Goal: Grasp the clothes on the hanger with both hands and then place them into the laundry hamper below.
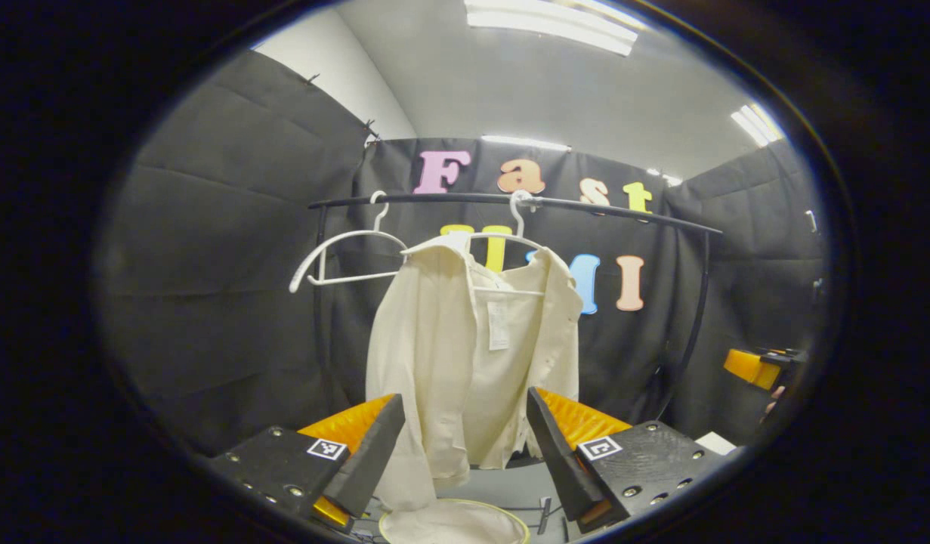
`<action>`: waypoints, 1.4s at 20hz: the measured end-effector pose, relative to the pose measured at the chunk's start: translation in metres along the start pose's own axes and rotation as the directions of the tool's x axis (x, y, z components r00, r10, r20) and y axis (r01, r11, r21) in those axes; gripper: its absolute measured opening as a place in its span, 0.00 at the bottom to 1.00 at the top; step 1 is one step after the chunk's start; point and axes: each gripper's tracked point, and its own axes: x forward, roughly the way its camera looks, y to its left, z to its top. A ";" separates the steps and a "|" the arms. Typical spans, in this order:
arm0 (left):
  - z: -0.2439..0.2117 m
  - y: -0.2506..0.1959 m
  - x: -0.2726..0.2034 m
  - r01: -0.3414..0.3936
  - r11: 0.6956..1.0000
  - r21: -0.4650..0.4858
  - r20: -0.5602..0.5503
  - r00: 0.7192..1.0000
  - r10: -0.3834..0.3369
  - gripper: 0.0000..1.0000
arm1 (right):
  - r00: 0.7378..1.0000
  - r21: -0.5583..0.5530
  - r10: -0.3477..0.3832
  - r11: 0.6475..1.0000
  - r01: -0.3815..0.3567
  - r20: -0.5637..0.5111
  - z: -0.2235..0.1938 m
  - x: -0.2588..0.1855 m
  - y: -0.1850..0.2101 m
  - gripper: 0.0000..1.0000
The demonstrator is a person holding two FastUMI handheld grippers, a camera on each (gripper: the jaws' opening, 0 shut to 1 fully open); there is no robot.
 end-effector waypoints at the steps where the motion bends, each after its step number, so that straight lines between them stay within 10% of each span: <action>1: -0.001 0.003 -0.004 -0.009 1.000 0.003 0.001 1.000 0.009 0.95 | 1.000 0.006 0.014 1.000 -0.014 -0.005 -0.001 0.002 0.004 0.98; 16: 0.001 0.002 -0.013 -0.033 0.999 -0.013 0.009 0.999 0.033 0.95 | 0.995 -0.030 0.077 0.996 -0.079 -0.062 -0.018 0.000 0.023 0.98; 28: 0.033 -0.011 0.075 -0.116 0.993 -0.019 0.008 0.993 0.116 0.96 | 0.992 0.030 0.108 0.994 -0.106 -0.067 -0.027 0.097 0.017 0.98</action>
